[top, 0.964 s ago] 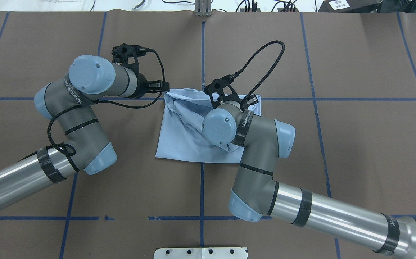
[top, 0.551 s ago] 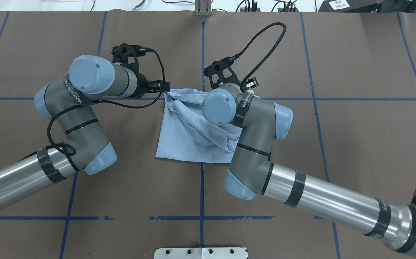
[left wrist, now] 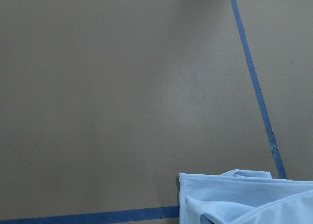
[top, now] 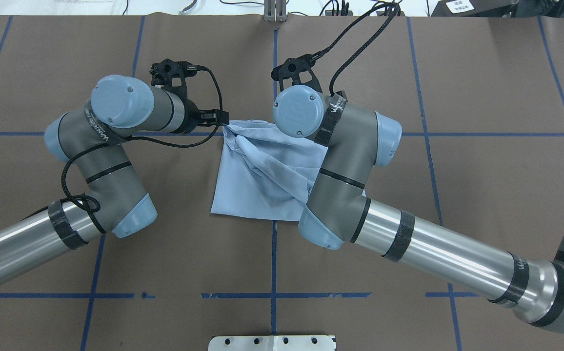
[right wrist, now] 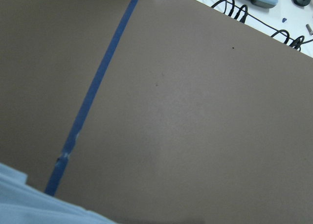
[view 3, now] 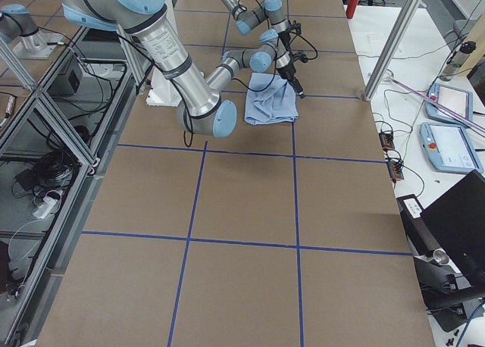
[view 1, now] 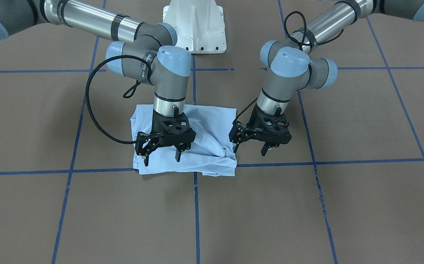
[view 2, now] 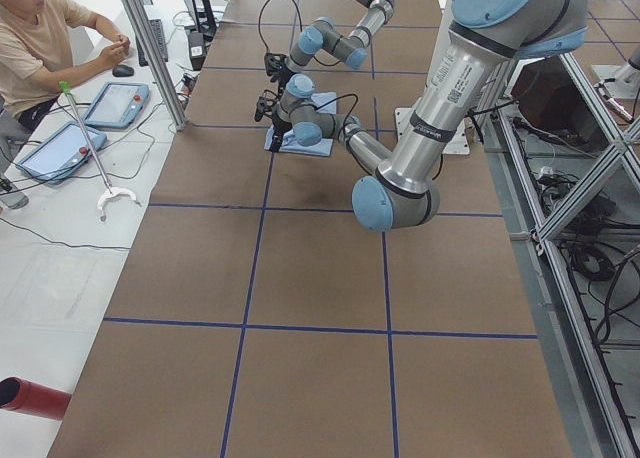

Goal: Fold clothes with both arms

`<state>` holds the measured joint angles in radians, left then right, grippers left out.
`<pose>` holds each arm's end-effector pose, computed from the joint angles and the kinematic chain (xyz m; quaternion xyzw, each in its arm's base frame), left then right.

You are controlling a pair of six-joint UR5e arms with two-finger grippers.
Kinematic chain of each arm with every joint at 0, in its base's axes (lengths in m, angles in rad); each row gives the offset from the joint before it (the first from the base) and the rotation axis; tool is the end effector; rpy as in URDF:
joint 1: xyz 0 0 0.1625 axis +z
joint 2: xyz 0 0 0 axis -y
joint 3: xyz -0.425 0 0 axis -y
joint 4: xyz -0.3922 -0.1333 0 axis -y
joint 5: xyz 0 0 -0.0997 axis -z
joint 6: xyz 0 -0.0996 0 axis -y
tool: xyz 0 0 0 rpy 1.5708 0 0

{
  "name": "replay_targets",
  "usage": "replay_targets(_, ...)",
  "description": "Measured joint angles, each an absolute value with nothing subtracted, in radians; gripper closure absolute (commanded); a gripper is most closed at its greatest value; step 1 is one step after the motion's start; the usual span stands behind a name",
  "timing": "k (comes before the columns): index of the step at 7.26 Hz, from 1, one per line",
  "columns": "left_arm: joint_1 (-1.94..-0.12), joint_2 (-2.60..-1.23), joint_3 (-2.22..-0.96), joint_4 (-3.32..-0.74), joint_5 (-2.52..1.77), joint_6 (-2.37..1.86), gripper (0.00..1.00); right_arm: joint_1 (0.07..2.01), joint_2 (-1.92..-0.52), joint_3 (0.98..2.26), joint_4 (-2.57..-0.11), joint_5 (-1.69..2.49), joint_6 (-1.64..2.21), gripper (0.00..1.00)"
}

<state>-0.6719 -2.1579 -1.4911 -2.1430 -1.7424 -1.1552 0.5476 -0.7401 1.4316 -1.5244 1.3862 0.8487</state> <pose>0.4847 -0.5341 0.2841 0.2020 0.4763 -0.0655 0.8533 -0.5662 -0.5228 0.2044 0.2822 -0.2382 -0.0478 0.9281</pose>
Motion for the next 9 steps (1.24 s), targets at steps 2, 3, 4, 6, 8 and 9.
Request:
replay_targets(2, -0.672, -2.156, -1.492, -2.143, -1.743, -1.156, 0.0, 0.482, -0.745, 1.487, -1.563, 1.42, 0.864, 0.0)
replay_targets(3, -0.672, -2.155, -1.492, -2.143, -1.743, -1.156, 0.0, 0.447, -0.752, 1.499, -1.574, 1.403, 0.868, 0.08)
replay_targets(4, -0.672, -2.155, -1.492, -2.143, -1.743, -1.157, 0.0, 0.413, -0.762, 1.504, -1.579, 1.365, 0.869, 0.25)
replay_targets(6, -0.672, -2.155, -1.493, -2.143, -1.743, -1.158, 0.0, 0.373, -0.786, 1.515, -1.581, 1.308, 0.868, 0.3)
replay_targets(8, -0.672, -2.155, -1.493, -2.143, -1.742, -1.159, 0.0, 0.346, -0.817, 1.554, -1.581, 1.297, 0.869, 0.3)
replay_targets(9, -0.672, -2.155, -1.493, -2.143, -1.742, -1.159, 0.0, 0.333, -0.832, 1.573, -1.582, 1.295, 0.869, 0.3)
